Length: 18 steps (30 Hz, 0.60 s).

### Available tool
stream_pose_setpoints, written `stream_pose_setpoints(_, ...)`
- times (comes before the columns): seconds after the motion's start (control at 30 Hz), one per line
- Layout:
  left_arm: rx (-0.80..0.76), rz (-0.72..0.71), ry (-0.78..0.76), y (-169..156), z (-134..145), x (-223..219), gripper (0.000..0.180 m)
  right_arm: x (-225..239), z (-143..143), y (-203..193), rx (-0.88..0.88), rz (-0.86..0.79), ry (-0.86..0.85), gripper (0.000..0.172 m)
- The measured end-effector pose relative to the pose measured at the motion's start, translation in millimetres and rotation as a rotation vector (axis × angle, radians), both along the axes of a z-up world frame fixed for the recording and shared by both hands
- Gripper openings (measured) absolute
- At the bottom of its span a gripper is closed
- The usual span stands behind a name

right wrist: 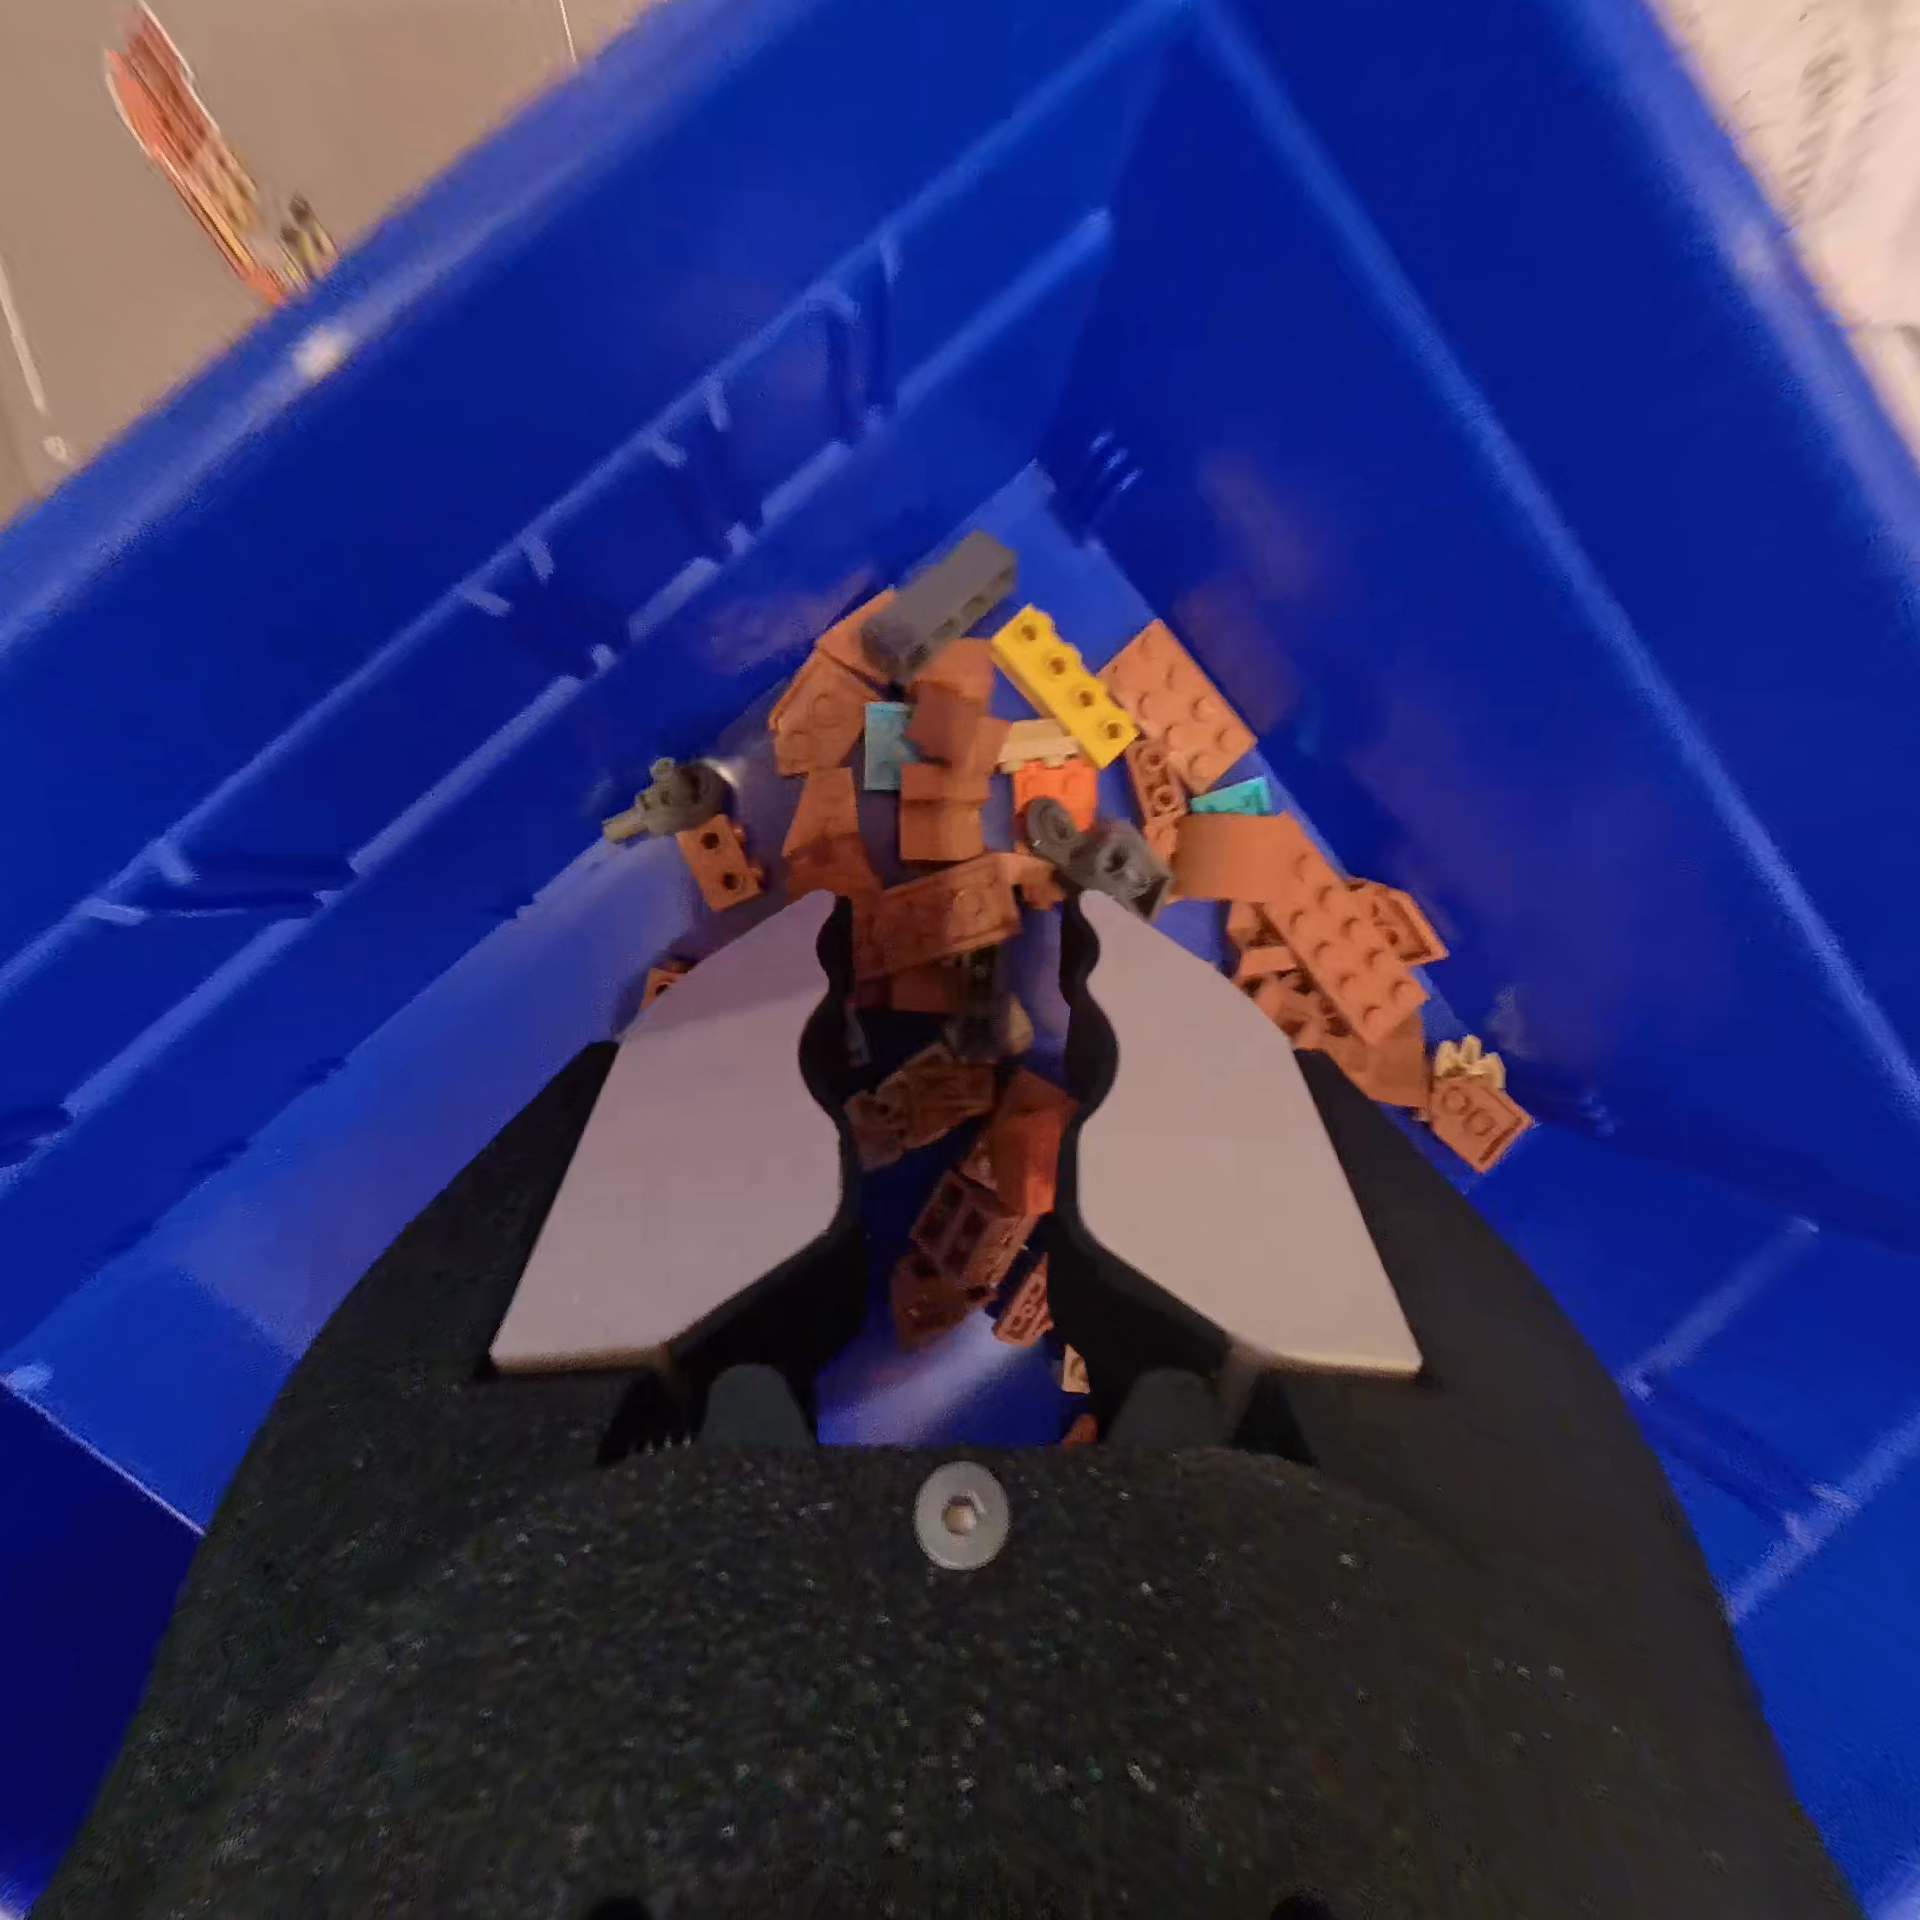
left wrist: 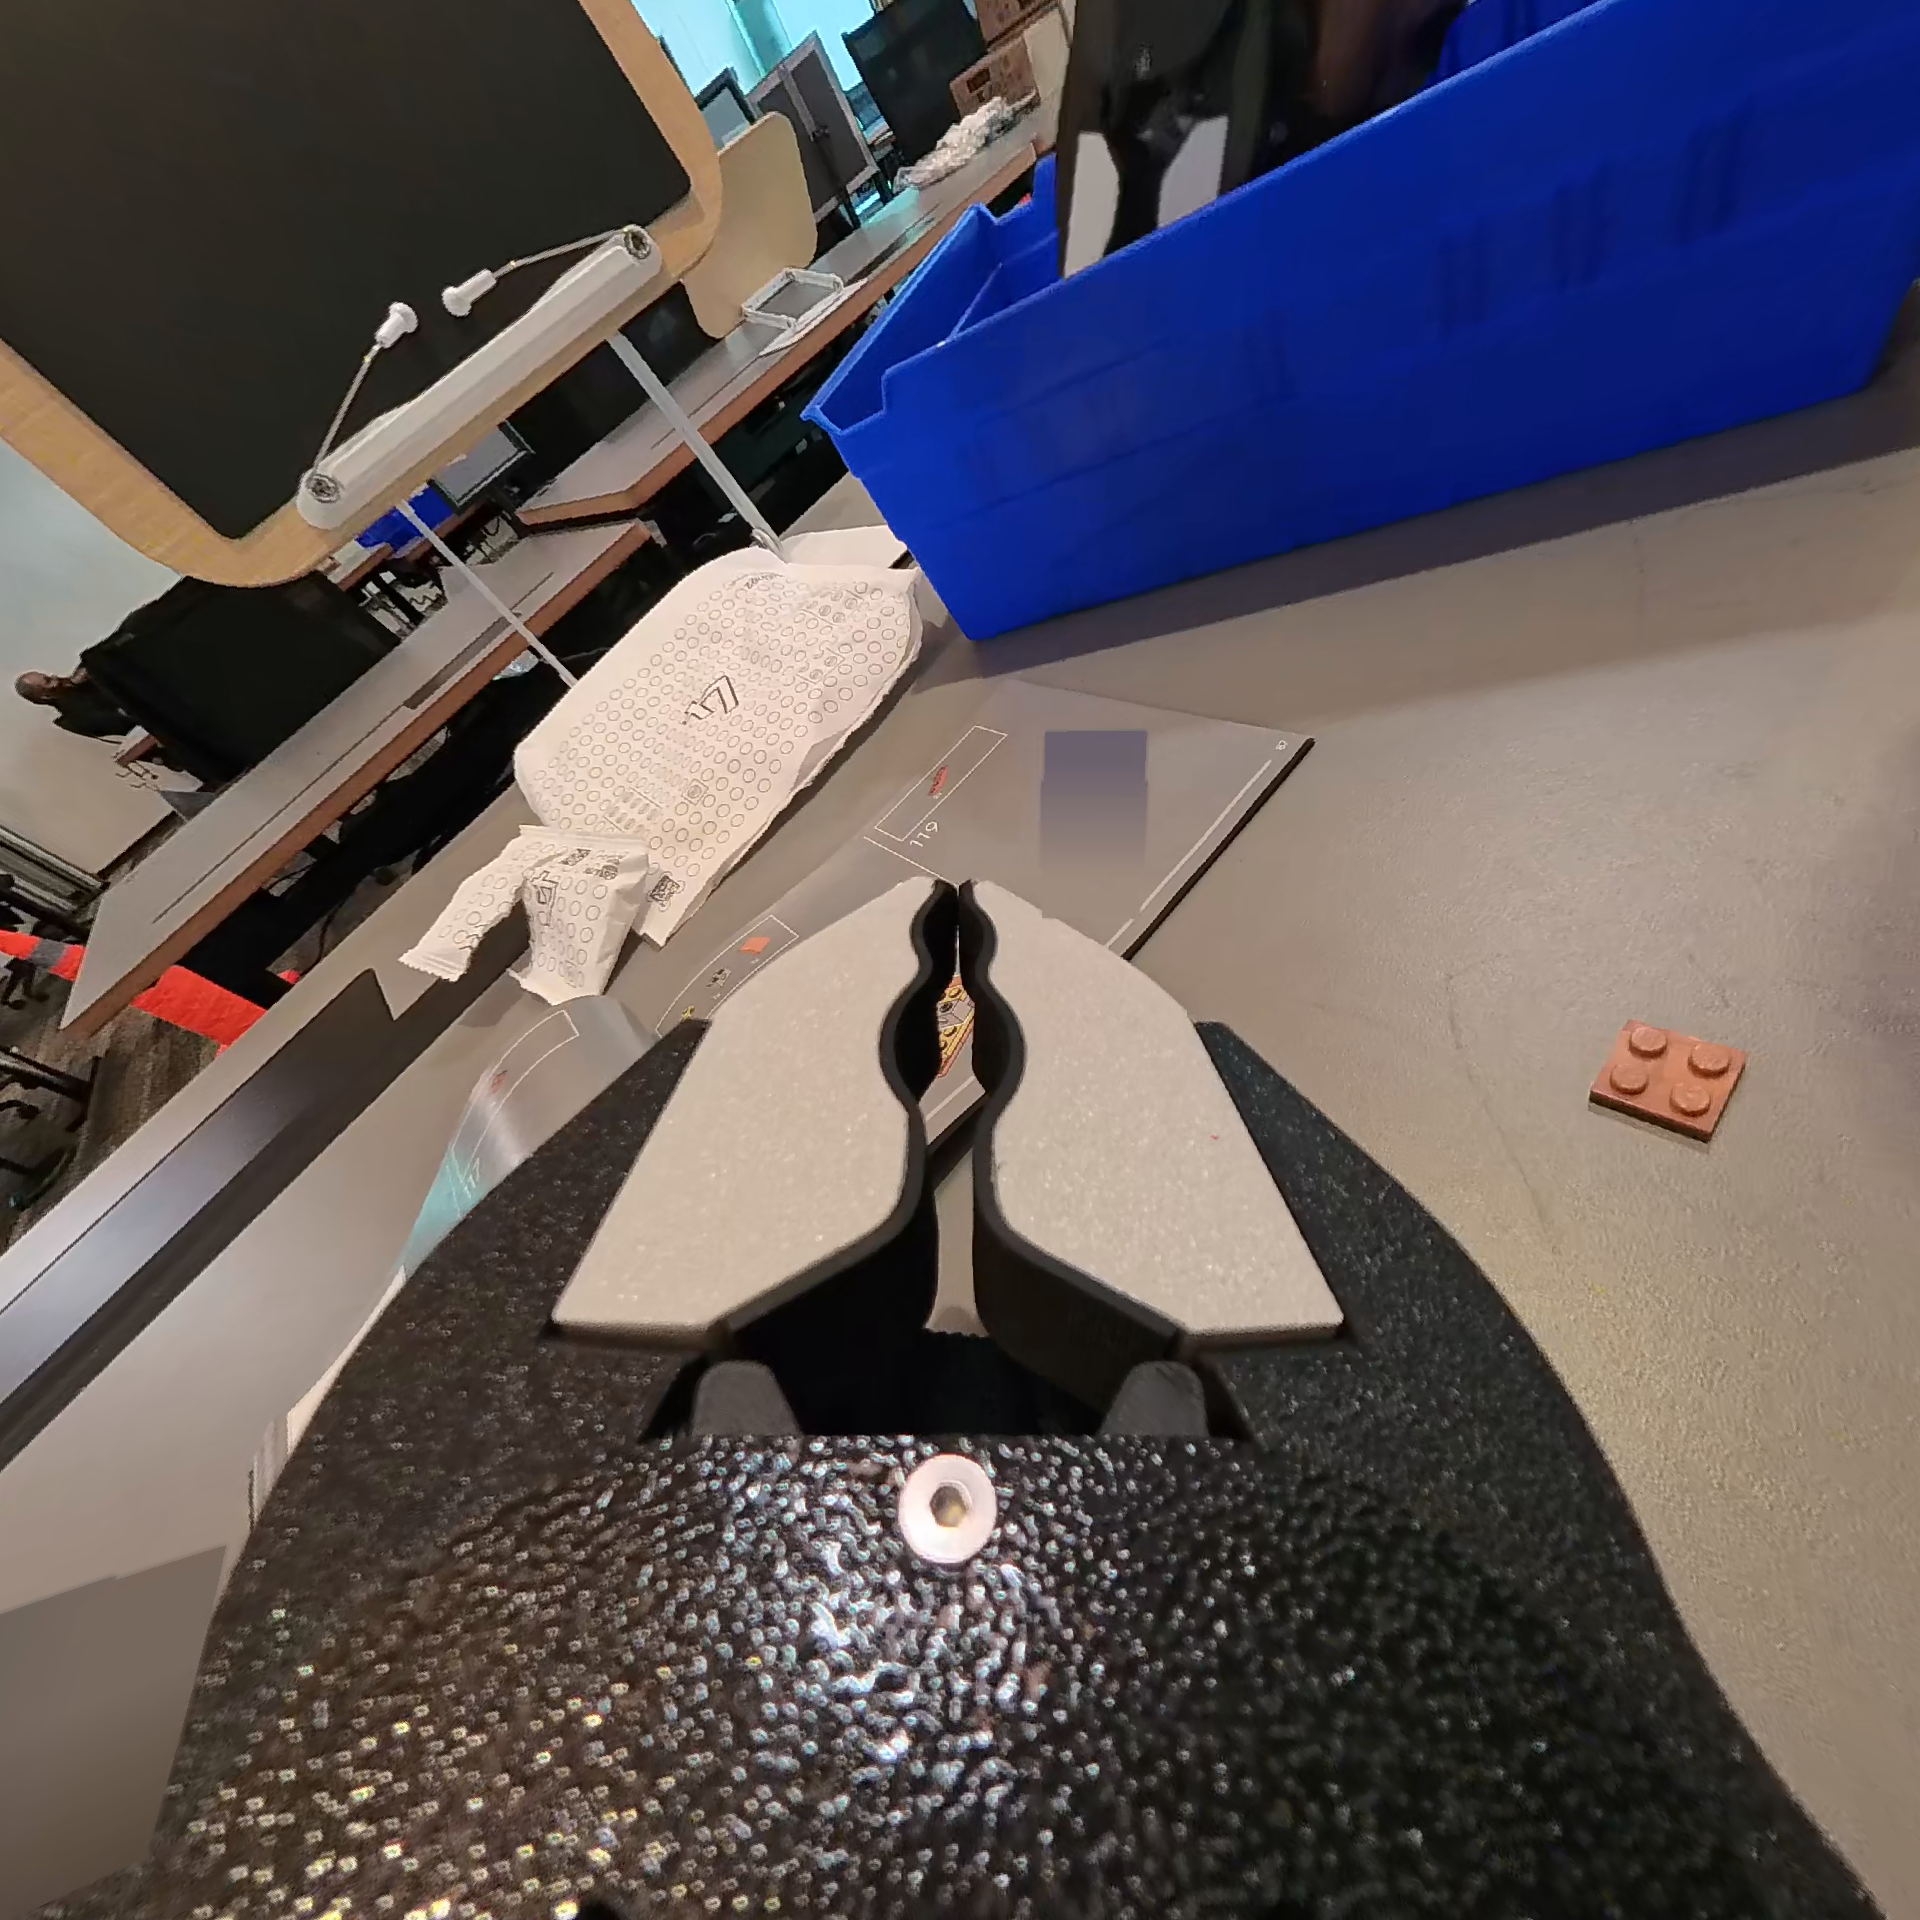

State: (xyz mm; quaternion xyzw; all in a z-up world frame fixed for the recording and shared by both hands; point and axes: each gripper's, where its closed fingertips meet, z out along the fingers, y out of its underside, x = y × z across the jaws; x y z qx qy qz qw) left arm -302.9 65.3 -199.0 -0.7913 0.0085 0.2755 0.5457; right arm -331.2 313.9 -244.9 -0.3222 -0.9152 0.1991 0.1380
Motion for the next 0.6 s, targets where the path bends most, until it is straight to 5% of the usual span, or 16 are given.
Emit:
stream_pose_setpoints(0.27,0.002,0.0,-0.001,-0.1,0.2,0.0,0.0,-3.8,-7.5,10.3,0.064,-0.033,-0.003,0.02)
stream_pose_setpoints(0.6,-0.002,0.0,0.0,0.2,-0.4,0.0,0.0,-23.3,13.4,51.1,0.174,-0.19,0.125,0.02)
